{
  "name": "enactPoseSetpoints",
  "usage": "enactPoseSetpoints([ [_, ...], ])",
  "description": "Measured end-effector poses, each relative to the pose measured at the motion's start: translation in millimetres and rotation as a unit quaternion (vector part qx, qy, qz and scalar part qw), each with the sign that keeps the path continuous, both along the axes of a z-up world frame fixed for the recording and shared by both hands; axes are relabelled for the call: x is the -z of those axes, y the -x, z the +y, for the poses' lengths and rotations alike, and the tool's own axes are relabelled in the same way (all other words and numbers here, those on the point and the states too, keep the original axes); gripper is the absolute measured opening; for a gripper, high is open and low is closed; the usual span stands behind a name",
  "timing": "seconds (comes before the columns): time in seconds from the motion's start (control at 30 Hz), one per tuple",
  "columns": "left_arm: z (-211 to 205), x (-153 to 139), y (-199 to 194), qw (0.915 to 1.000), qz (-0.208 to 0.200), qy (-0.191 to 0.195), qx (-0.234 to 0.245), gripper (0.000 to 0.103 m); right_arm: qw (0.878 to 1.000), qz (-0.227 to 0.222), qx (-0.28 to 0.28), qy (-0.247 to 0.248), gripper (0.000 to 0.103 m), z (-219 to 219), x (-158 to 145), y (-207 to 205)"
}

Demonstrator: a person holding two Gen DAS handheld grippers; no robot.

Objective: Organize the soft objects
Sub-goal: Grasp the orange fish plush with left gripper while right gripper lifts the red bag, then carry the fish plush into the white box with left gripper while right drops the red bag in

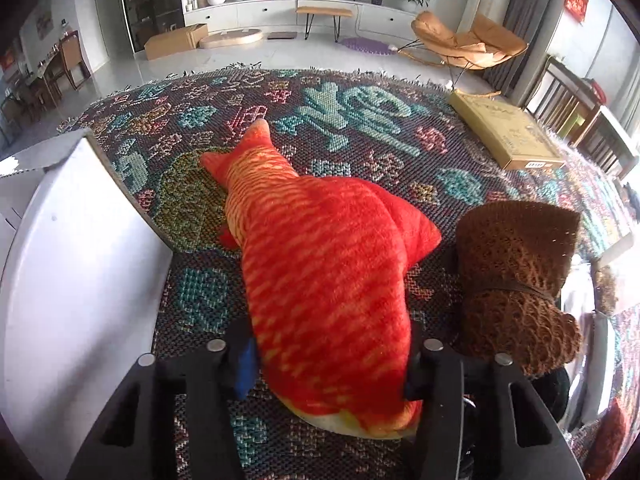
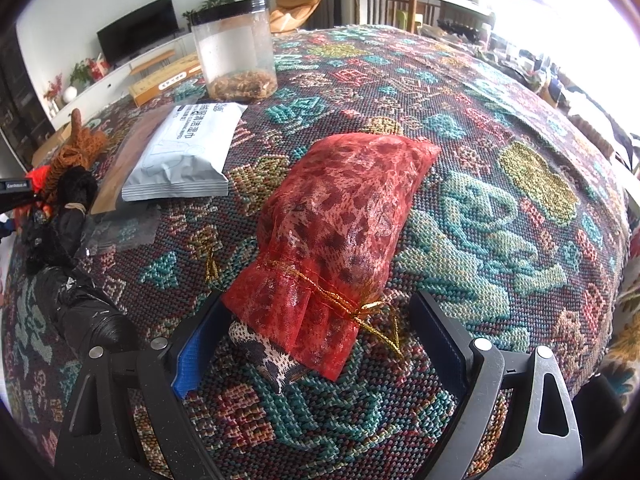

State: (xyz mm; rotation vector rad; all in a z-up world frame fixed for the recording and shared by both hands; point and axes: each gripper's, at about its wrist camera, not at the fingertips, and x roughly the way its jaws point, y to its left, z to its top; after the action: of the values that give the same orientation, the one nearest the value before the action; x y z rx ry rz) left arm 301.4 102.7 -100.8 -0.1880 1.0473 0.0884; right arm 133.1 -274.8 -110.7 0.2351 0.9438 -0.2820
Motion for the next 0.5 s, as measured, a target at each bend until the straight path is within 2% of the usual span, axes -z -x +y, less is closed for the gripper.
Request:
enactPoseSetpoints([
  [0.03, 4, -6, 5, 0.9999, -0.008, 0.014, 0.004, 0.044, 1.000, 0.000, 0.000, 0.000, 0.093, 0, 0, 0],
  [0.1, 8, -21, 18, 0.9988, -0.026, 0.037, 0.017, 0.043, 0.993, -0.046, -0.003, -0.104, 0.092, -22, -7, 10],
  [0.13, 7, -30, 25, 0.9981, -0.034, 0.045, 0.026, 0.043, 0.982, -0.081, -0.002, -0.171, 0.092, -36, -9, 18],
  [0.2, 5, -48, 44, 0.9952, -0.050, 0.068, 0.050, 0.043, 0.947, -0.148, 0.027, -0.283, 0.091, -70, -7, 40],
  [0.23, 4, -57, 54, 0.9933, -0.057, 0.080, 0.062, 0.043, 0.932, -0.168, 0.053, -0.316, 0.091, -85, -3, 51],
  [0.27, 3, -67, 65, 0.9911, -0.064, 0.089, 0.075, 0.043, 0.923, -0.174, 0.078, -0.334, 0.092, -98, 1, 58],
  [0.3, 2, -76, 77, 0.9886, -0.073, 0.097, 0.089, 0.043, 0.920, -0.166, 0.096, -0.343, 0.093, -107, 4, 62],
  [0.37, -1, -95, 105, 0.9827, -0.094, 0.107, 0.118, 0.043, 0.929, -0.138, 0.087, -0.332, 0.092, -109, 2, 57],
  [0.47, -1, -113, 144, 0.9746, -0.119, 0.120, 0.147, 0.043, 0.967, -0.076, 0.012, -0.244, 0.092, -75, -13, 32],
  [0.5, 1, -117, 156, 0.9723, -0.123, 0.130, 0.150, 0.043, 0.967, -0.076, 0.012, -0.244, 0.092, -75, -13, 32],
])
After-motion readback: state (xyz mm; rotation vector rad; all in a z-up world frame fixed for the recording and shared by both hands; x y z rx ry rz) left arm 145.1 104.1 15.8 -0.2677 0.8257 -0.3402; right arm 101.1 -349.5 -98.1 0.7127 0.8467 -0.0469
